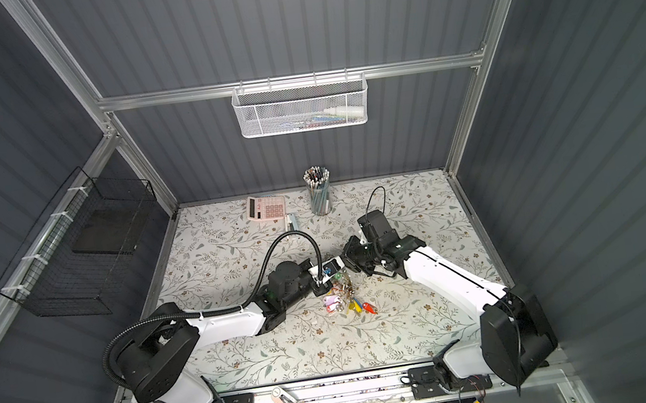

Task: Put the keys on the keyring

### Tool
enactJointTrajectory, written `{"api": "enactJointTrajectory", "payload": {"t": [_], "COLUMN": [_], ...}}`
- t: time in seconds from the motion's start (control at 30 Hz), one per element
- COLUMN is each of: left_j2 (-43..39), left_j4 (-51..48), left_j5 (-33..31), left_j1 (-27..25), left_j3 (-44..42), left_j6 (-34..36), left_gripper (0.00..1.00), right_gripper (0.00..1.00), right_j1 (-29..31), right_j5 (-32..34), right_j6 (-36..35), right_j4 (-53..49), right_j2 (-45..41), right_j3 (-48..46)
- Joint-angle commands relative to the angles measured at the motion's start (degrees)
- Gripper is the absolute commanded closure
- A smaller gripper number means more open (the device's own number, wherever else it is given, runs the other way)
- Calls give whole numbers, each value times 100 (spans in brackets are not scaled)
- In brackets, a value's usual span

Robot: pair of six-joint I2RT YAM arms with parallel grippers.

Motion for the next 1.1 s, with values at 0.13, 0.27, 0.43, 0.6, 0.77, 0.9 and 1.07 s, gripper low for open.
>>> {"api": "enactJointTrajectory", "payload": {"t": [0.13, 0.27, 0.43, 0.6, 0.77, 0.9, 1.07], "left_j2": [224, 216, 224, 234, 264, 273, 285], "left_j4": [-570, -559, -556, -564, -560, -577, -636], "left_j5": [-102, -107, -98, -109, -125, -116, -116], "left_j1": [-55, -50, -55, -55, -53, -57, -60], "left_j3": [-63, -67, -67, -55, -41, -32, 3], "left_j6": [105, 95, 87, 87, 78, 78, 82], "left_gripper": [100, 100, 100, 100, 100, 100, 100], "right_gripper": [83, 81, 83, 85, 85, 87, 90], "right_j1": [-33, -132, -170, -169, -170, -170, -166], "right_j5": [426, 428, 337, 286, 32, 44, 15], "right_j6": [-67, -94, -85, -57, -21, -7, 28], "right_j4": [-210, -230, -149, -26, 34, 49, 96], "right_j2": [-39, -78, -15, 72, 104, 95, 126], "right_j3": [81, 69, 77, 68, 11, -26, -46]}}
